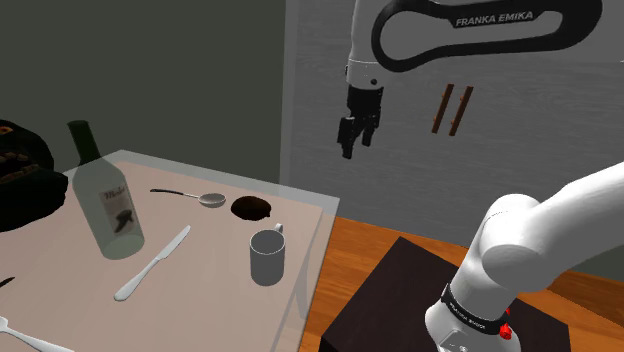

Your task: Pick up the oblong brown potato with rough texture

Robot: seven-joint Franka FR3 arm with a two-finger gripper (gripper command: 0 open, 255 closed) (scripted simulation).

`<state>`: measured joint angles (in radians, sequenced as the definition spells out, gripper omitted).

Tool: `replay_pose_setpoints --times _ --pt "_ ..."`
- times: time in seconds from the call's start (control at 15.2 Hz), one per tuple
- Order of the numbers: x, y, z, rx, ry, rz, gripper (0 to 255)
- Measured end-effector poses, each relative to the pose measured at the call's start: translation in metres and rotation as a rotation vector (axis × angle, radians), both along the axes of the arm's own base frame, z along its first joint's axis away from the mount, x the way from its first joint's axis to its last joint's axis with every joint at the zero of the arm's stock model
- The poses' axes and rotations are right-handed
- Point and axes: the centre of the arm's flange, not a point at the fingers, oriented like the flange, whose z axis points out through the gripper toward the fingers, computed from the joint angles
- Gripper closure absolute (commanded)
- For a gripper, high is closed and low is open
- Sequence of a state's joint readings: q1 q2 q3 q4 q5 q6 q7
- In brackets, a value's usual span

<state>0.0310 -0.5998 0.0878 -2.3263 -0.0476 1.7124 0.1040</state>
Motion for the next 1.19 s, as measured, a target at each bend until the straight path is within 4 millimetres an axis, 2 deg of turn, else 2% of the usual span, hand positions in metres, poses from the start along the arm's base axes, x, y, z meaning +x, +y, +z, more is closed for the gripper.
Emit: replay_pose_setpoints --times 0.4,1.19 --pt "0.058 0.049 -0.037 -0.090 -0.028 0.096 0" --pt "0.156 0.151 -0.124 -0.268 -0.082 0.289 0"
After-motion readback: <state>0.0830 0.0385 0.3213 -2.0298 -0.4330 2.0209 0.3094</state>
